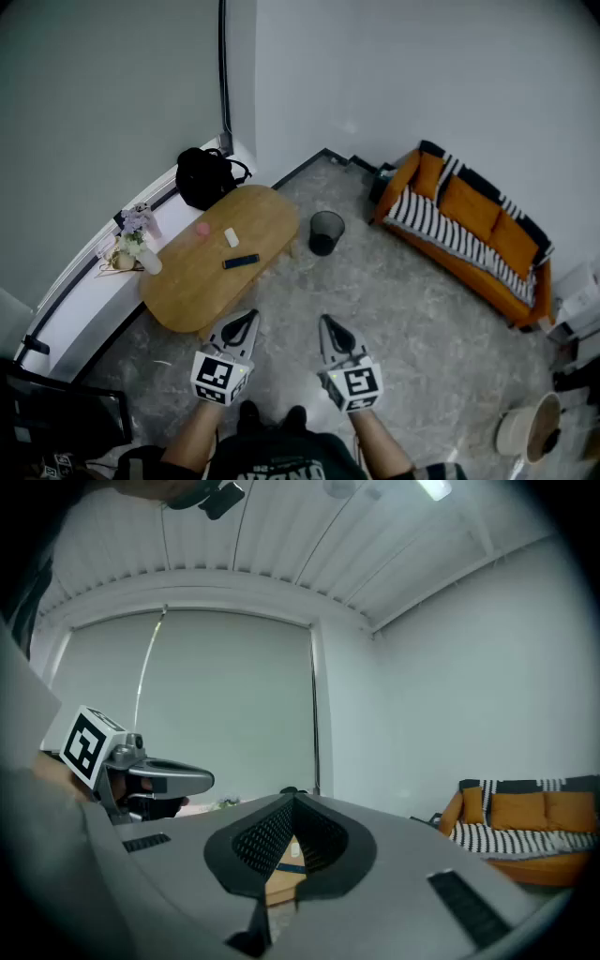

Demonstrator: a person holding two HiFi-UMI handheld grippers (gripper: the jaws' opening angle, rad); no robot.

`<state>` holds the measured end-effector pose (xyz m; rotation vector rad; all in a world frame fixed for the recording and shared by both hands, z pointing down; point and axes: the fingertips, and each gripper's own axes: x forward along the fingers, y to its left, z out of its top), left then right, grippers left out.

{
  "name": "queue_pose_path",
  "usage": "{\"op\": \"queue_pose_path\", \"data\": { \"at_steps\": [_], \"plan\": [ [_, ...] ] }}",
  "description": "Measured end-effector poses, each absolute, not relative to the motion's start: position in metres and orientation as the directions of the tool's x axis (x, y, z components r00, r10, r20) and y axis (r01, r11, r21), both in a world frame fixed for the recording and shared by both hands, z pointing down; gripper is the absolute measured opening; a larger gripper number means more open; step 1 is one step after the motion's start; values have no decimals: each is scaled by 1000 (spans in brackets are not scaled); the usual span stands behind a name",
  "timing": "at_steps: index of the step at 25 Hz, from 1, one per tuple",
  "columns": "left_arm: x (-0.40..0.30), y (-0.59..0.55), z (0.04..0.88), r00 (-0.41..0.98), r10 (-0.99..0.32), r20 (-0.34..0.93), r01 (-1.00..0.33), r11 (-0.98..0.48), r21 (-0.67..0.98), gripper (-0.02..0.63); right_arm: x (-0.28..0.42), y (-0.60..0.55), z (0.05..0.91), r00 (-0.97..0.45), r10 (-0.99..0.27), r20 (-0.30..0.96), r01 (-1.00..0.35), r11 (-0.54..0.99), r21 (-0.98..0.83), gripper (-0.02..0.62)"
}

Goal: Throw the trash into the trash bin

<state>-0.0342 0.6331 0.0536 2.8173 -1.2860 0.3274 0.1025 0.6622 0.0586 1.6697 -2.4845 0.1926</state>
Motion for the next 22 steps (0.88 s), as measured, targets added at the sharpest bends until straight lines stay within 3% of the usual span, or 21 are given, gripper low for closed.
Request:
{"op": "queue_pose_path", "data": {
  "at_steps": [22],
  "plan": [
    [-8,645,62,599,-769,221,-783,-621,-39,-3,125,675,70,-428,-875,227,-902,430,-40,-2]
  ]
}}
